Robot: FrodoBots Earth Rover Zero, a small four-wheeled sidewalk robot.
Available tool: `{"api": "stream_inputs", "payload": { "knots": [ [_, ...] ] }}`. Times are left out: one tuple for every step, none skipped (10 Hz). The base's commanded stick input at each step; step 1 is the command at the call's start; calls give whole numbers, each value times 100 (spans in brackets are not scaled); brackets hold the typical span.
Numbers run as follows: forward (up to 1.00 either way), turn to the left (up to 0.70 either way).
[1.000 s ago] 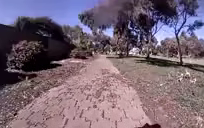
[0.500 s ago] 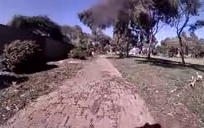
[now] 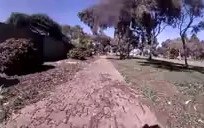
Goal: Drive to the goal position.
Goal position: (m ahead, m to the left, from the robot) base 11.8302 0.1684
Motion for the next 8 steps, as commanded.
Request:
{"api": "stream_inputs", "payload": {
  "knots": [
    [69,33],
    [69,28],
    [68,17],
    [68,6],
    [69,0],
    [69,0],
    [69,0],
    [69,0]
  ]
}}
